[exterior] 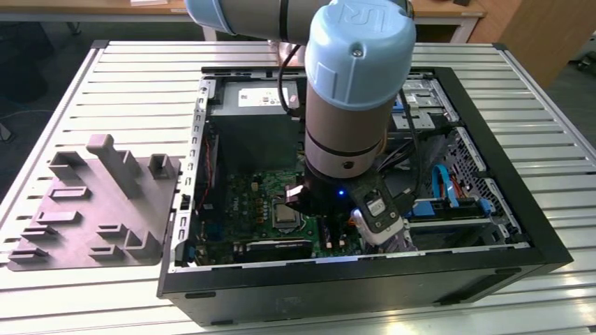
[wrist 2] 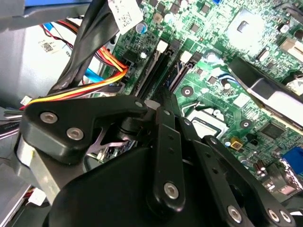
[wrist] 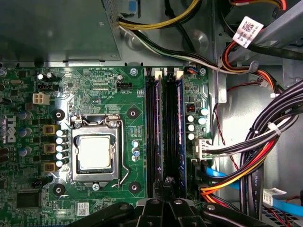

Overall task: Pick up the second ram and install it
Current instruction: 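Press down the second ram until it locks into place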

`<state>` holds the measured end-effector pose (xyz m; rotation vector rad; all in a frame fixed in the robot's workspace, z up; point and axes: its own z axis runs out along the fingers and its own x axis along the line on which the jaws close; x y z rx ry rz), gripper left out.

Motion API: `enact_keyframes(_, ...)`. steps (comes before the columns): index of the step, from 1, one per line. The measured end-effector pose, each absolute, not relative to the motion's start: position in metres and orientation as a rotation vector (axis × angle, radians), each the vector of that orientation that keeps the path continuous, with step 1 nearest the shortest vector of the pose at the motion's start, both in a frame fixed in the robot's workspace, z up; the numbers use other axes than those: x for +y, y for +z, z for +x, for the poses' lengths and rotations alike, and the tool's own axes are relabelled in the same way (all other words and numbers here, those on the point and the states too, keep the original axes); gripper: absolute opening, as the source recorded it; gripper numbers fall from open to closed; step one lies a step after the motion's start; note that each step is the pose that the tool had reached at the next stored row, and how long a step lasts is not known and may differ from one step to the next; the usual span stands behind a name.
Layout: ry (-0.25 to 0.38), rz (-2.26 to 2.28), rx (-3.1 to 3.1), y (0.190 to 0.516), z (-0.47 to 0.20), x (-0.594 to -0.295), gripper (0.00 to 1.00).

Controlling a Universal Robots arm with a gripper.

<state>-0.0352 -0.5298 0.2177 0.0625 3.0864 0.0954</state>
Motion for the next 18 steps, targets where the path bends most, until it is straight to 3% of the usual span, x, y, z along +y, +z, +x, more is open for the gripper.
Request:
enact_keyframes(10,0.098,0.063,3.086,0.217,-0.035,-0.530,0.10)
enact_keyframes(18,0.096,0.063,3.086,0.242,-0.035,-0.530,0.10)
